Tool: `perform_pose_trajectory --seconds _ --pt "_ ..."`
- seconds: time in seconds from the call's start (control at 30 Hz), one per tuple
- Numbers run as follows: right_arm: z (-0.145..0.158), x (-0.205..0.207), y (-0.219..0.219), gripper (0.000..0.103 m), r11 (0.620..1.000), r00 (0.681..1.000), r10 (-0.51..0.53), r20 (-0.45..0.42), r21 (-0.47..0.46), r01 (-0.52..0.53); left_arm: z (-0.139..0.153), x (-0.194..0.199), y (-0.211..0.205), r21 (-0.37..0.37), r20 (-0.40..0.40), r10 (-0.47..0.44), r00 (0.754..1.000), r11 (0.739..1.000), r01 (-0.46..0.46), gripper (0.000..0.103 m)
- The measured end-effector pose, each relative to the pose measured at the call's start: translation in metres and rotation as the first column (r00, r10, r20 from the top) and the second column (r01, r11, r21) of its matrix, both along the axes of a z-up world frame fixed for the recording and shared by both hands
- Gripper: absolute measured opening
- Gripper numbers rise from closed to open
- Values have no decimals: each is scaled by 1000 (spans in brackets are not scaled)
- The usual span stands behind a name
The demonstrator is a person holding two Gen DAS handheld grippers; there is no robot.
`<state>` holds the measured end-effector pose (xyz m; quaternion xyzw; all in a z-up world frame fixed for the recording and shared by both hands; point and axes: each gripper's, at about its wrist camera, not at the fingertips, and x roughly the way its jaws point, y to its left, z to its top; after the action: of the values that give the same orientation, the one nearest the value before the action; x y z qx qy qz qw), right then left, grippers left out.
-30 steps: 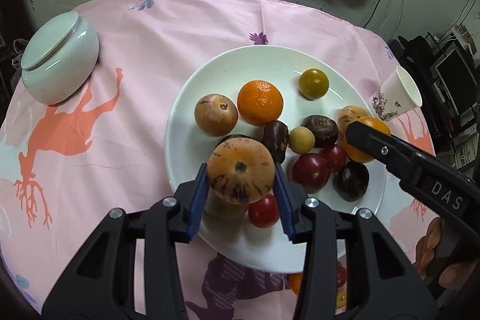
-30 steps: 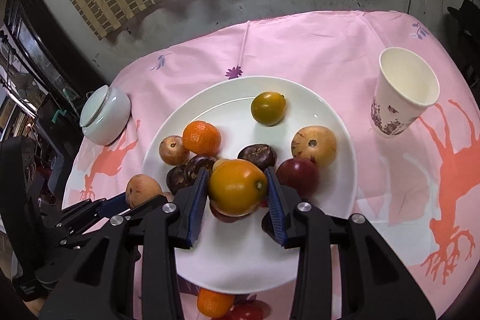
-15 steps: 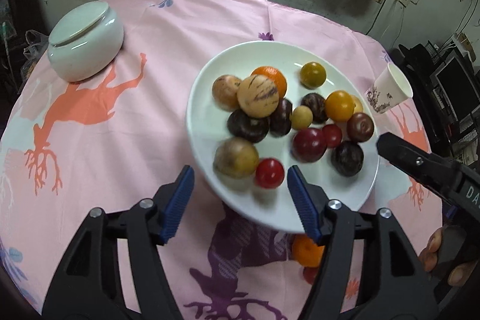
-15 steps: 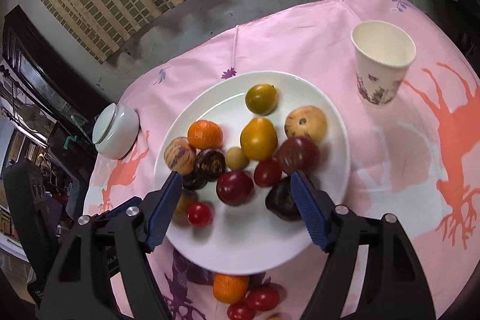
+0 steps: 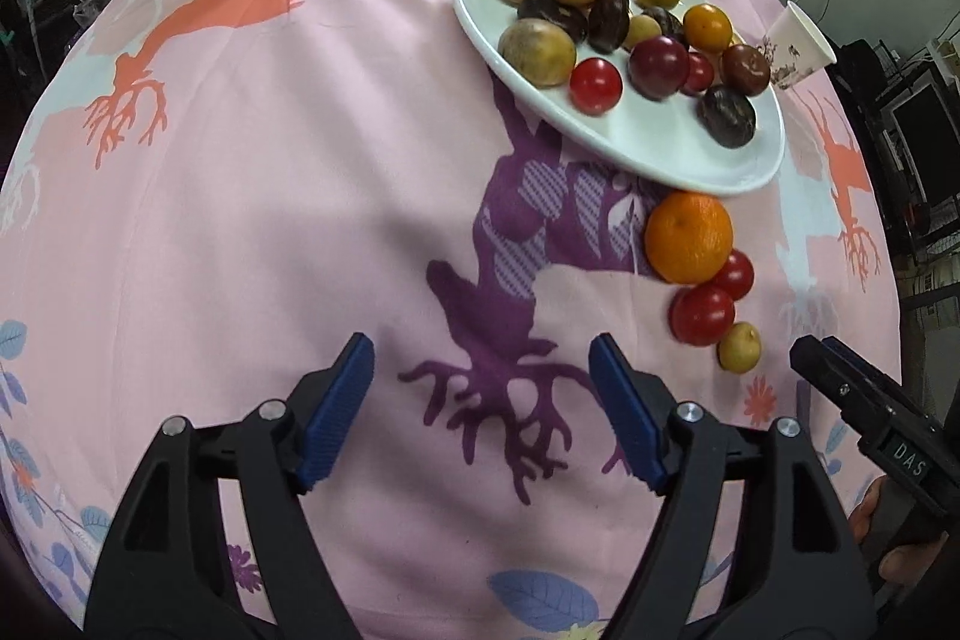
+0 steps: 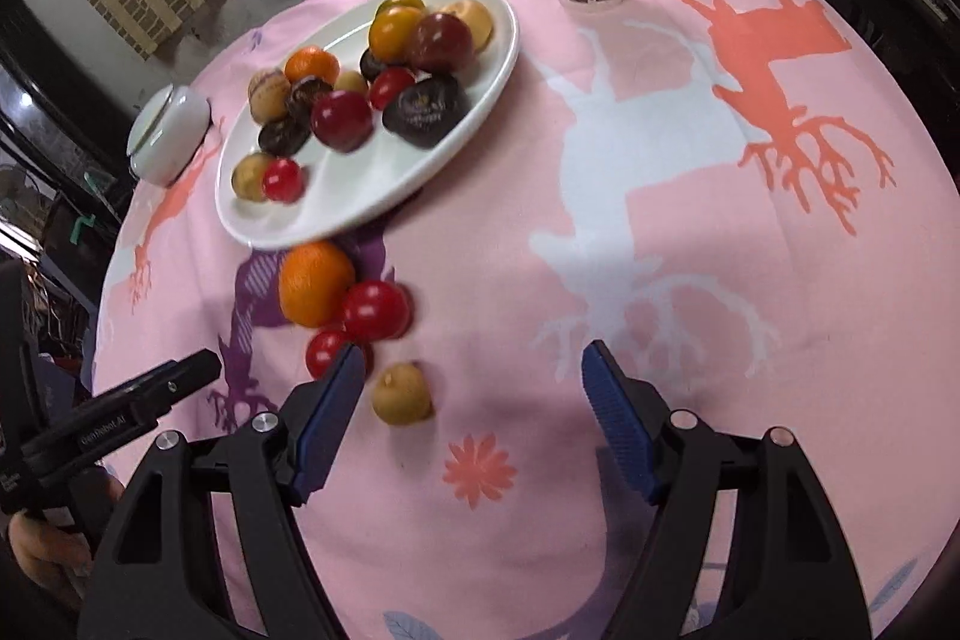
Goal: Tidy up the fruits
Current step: 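Withdraw both grippers from the plate back over the fruit cluster, then grasp the last small yellow-green fruit with the right gripper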
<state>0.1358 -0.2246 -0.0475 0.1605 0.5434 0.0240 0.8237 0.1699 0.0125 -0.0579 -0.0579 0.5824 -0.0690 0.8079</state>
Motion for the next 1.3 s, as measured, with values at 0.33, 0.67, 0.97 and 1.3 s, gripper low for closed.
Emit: perform_pose_trajectory --seconds 0.33,0.67,0.97,1.3 --pt "-3 -20 23 75 995 996 89 -4 -40 -89 0 -17 -4 10 -19 -22 1000 1000 22 77" --pt "-8 -18 46 75 982 982 182 46 -63 -179 -7 -16 0 13 -36 -3 999 1000 3 78" --pt "-24 -4 49 52 976 984 180 -2 -120 -179 -14 -12 2 11 -50 3 999 1000 -2 78" --pt "-26 11 60 25 969 975 222 -5 -109 -221 -15 -10 4 19 -49 5 999 1000 -4 78"
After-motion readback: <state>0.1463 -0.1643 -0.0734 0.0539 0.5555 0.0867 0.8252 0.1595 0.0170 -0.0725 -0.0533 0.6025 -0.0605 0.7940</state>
